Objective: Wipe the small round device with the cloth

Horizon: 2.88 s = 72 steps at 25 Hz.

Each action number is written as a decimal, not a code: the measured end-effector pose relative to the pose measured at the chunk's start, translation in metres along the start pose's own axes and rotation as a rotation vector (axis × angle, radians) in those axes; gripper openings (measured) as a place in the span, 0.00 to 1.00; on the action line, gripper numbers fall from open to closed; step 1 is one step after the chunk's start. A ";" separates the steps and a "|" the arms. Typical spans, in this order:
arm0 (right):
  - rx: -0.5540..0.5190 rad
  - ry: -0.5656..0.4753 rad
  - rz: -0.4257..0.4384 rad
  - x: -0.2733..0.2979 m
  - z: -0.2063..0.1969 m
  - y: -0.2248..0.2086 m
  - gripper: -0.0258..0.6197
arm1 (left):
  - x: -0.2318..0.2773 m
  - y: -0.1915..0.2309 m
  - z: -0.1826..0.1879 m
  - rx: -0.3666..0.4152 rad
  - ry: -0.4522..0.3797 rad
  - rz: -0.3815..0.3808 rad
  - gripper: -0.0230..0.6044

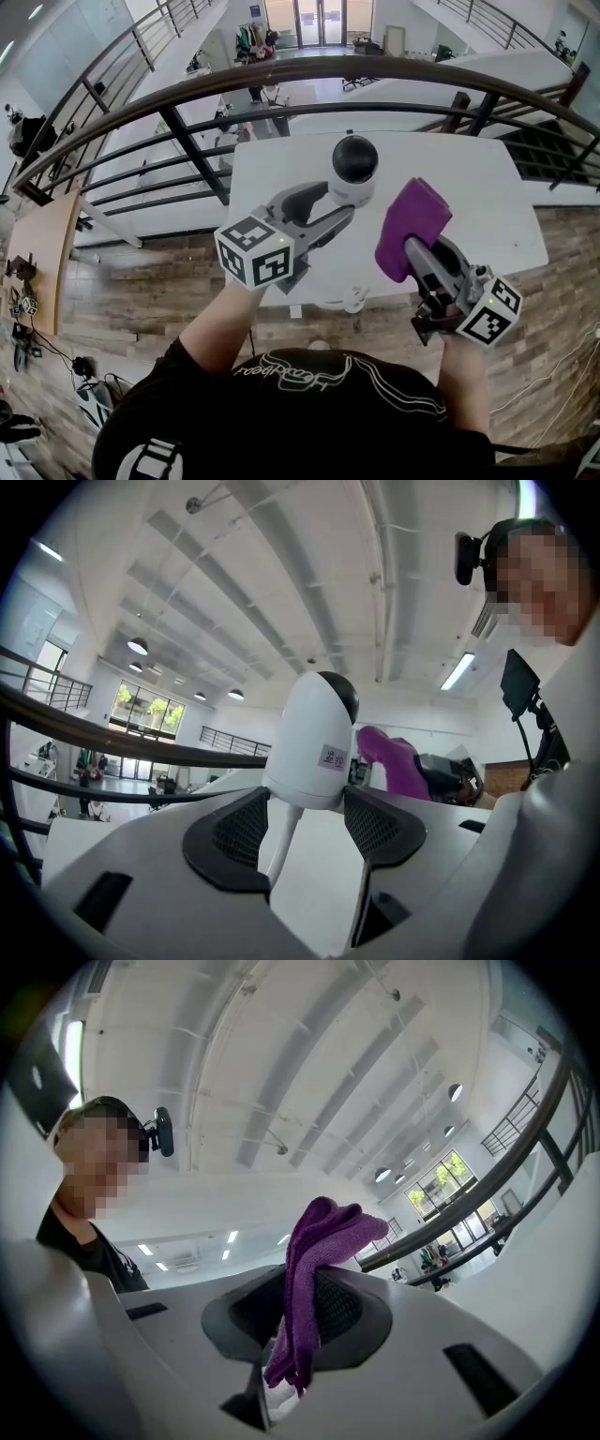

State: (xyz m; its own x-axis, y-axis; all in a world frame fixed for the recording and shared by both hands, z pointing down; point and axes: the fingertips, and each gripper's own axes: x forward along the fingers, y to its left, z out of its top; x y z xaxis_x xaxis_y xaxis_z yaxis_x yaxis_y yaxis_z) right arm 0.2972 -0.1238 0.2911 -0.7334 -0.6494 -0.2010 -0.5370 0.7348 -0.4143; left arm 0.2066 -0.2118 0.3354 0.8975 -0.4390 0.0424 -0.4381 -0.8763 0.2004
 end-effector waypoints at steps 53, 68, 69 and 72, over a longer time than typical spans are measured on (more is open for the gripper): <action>-0.048 0.192 0.378 0.096 0.073 -0.072 0.14 | 0.015 0.002 0.001 0.039 0.038 -0.115 0.46; -0.085 0.365 0.393 0.120 0.039 -0.097 0.14 | 0.016 0.002 -0.004 0.058 0.056 -0.140 0.46; -0.072 0.374 0.392 0.120 0.034 -0.100 0.14 | 0.016 0.001 -0.004 0.059 0.056 -0.142 0.46; -0.041 0.405 0.383 0.120 0.020 -0.109 0.14 | 0.017 0.001 -0.004 0.060 0.054 -0.142 0.46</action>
State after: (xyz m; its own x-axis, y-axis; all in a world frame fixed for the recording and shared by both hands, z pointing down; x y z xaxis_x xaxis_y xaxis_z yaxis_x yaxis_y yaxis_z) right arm 0.2759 -0.2850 0.2947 -0.9765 -0.2133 0.0299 -0.2105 0.9159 -0.3418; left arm 0.2214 -0.2195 0.3404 0.9514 -0.2998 0.0707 -0.3073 -0.9398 0.1496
